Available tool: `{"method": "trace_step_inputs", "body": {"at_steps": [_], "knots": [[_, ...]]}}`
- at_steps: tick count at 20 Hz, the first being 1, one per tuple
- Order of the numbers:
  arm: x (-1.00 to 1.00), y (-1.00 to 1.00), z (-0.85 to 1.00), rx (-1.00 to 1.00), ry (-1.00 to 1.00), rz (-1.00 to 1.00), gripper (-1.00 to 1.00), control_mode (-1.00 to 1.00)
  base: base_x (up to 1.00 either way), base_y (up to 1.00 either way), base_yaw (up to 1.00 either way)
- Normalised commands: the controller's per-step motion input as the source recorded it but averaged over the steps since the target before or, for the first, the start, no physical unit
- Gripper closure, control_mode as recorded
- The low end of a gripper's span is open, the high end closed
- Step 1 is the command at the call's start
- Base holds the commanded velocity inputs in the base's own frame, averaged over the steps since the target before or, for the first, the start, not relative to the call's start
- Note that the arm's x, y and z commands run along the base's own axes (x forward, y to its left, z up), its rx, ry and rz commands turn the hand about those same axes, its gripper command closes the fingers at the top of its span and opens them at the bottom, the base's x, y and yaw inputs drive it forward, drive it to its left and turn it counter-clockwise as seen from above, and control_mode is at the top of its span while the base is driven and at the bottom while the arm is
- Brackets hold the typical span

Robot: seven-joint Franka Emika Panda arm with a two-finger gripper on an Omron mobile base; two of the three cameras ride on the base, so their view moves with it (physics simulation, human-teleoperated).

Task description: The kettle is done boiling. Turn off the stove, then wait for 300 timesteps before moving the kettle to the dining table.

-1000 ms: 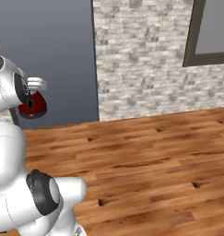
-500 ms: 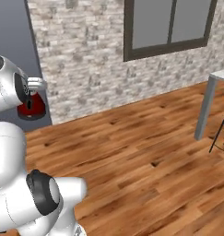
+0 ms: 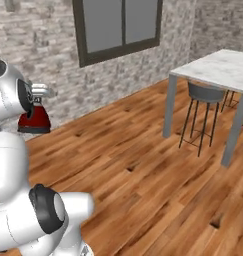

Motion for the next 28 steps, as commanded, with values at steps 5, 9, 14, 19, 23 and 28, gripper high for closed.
{"method": "trace_step_inputs", "body": {"at_steps": [5,9,14,19,23,28], "knots": [[0.0,0.0,0.0,0.0,0.0,0.0,1.0,1.0,0.55,0.21,-0.38],[0.0,0.0,0.0,0.0,0.0,0.0,1.0,1.0,0.66,0.13,-0.33],[0.0,0.0,0.0,0.0,0.0,0.0,1.0,1.0,0.68,-0.07,-0.27],[0.0,0.0,0.0,0.0,0.0,0.0,1.0,1.0,0.69,-0.24,-0.22],[0.0,0.0,0.0,0.0,0.0,0.0,1.0,1.0,0.69,-0.29,-0.18],[0.0,0.0,0.0,0.0,0.0,0.0,1.0,1.0,0.7,-0.25,-0.17]]}}
